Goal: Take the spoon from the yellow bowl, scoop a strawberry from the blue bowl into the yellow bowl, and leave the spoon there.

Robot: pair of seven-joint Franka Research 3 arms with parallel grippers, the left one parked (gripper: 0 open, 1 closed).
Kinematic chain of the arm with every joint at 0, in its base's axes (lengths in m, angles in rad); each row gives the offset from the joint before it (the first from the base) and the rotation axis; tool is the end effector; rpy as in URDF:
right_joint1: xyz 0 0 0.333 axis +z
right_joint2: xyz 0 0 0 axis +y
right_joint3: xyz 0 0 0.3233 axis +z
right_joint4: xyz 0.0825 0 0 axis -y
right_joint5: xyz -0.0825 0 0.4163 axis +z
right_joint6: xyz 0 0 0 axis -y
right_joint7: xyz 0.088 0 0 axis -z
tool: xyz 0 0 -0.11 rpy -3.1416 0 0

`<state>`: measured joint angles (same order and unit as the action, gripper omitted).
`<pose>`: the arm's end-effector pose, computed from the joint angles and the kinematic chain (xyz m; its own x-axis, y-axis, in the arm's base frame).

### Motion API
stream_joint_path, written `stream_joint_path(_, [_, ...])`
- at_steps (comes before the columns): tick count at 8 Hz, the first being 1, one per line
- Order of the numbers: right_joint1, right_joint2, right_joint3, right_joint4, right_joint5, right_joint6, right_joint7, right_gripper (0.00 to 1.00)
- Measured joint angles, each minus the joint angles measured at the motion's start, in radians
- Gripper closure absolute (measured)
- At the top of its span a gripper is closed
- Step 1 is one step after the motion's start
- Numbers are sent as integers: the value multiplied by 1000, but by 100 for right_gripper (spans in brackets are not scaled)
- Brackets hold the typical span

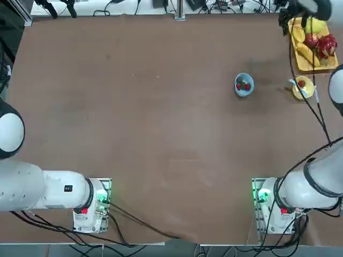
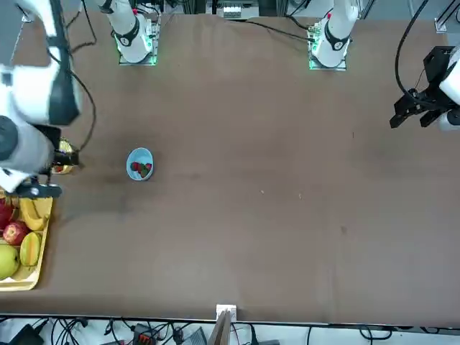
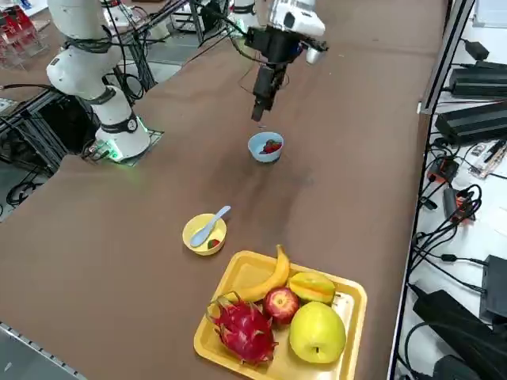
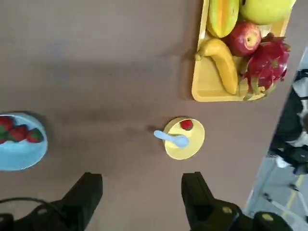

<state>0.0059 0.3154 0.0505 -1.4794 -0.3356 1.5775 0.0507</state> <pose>0.6676 -0.0024 0.4820 0.9798 0.0103 -0.1997 0.0745 -0.9455 0.3168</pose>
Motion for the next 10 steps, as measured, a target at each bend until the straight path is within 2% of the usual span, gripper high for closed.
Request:
stream_joint_path(5, [-68,-179,0,1,283,-35,-58,0])
stream_joint_path(8, [-43,-228,-4,1,304,-37,-55,0])
stream_joint_path(10, [37,-254,-61,-9,304,-40,-51,0])
